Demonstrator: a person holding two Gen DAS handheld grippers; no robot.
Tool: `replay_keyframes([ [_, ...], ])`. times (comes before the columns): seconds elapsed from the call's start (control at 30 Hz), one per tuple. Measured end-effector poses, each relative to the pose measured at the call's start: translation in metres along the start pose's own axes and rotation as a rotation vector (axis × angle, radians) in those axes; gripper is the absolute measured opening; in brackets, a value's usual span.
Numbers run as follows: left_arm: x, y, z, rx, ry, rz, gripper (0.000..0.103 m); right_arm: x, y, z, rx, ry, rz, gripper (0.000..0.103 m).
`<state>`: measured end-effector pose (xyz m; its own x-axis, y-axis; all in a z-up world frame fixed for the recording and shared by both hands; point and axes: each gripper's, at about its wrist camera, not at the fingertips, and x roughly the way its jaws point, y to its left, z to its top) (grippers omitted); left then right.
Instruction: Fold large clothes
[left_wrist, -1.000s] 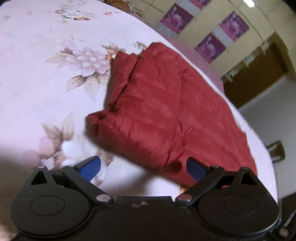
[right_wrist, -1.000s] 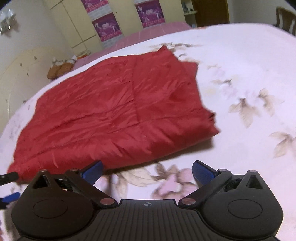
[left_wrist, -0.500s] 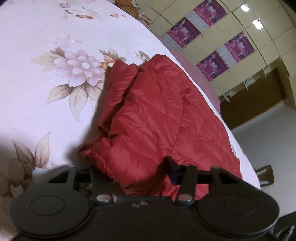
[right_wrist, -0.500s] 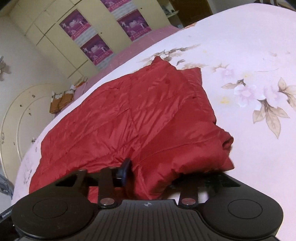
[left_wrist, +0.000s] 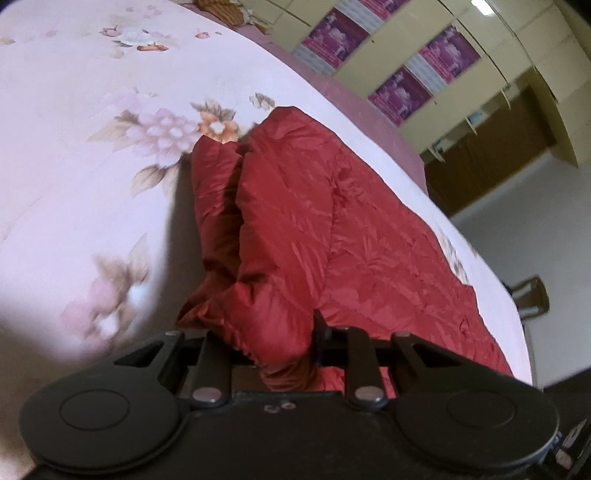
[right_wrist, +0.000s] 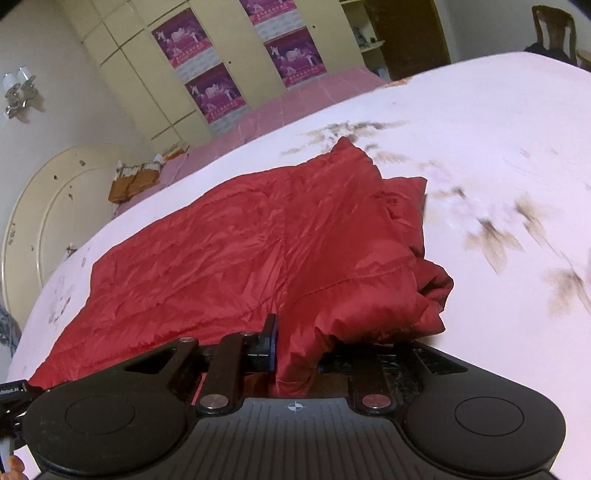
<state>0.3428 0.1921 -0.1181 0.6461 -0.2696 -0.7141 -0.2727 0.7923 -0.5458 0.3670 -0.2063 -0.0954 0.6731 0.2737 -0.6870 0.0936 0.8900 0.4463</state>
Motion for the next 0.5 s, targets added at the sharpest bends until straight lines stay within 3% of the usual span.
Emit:
replay_keyframes([
  [0.23, -0.028, 0.007, -0.033, 0.019, 0.035, 0.017, 0.023, -0.031, -0.005, -0.032, -0.008, 0.042, -0.001, 0.018],
  [0.5, -0.053, 0.011, -0.067, -0.006, 0.029, 0.052, 0.023, -0.05, -0.013, -0.042, -0.021, 0.067, 0.039, 0.018],
])
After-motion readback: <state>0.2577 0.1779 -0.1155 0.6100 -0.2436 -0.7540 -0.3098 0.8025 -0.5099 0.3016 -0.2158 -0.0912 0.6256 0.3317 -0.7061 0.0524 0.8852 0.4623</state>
